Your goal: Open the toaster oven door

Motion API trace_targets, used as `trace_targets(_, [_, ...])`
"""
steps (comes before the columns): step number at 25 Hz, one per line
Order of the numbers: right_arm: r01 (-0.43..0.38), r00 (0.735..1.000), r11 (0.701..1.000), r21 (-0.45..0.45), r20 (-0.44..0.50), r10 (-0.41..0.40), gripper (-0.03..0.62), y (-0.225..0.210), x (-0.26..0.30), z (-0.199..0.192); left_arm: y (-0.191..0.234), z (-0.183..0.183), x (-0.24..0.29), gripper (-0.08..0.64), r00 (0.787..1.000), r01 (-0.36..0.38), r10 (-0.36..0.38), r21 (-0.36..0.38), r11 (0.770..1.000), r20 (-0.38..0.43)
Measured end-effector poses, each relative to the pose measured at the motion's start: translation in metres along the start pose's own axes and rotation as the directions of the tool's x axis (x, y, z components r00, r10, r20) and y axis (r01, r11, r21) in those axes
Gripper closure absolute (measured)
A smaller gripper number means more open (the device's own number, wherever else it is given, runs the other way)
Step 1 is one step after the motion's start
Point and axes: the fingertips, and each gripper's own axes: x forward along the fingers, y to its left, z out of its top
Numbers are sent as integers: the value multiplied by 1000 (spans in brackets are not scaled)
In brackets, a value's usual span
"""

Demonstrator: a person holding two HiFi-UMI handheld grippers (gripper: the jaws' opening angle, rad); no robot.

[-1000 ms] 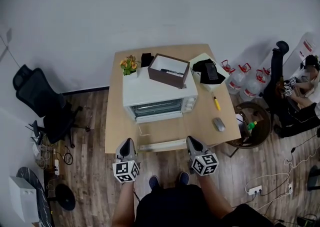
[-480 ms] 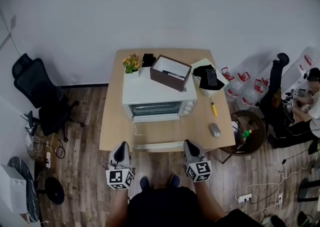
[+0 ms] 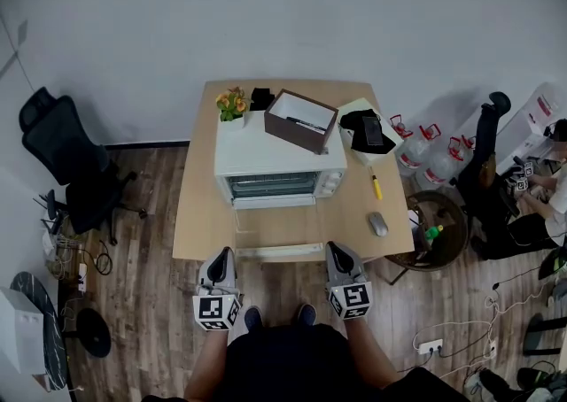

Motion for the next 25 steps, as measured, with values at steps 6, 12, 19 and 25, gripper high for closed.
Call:
trace_targets(6, [3, 1000, 1000, 23, 3, -3, 580, 4, -3, -1, 7, 0, -7, 555, 1000, -19, 19, -9, 1000, -4])
trace_targets(12, [-3, 1000, 1000, 27, -15, 4, 580, 5, -5, -2, 7, -1, -9, 555, 1000, -17, 17, -18, 1000, 0])
trace_targets(19, [19, 1000, 997, 69, -24, -17, 581, -2, -10, -6, 4, 0, -12, 555, 1000, 0, -1, -53, 999, -10])
trace_targets(25, [-11, 1000, 998, 56, -6, 11, 581, 1, -14, -2, 6, -3, -15, 555, 1000, -7, 6, -58, 998, -12])
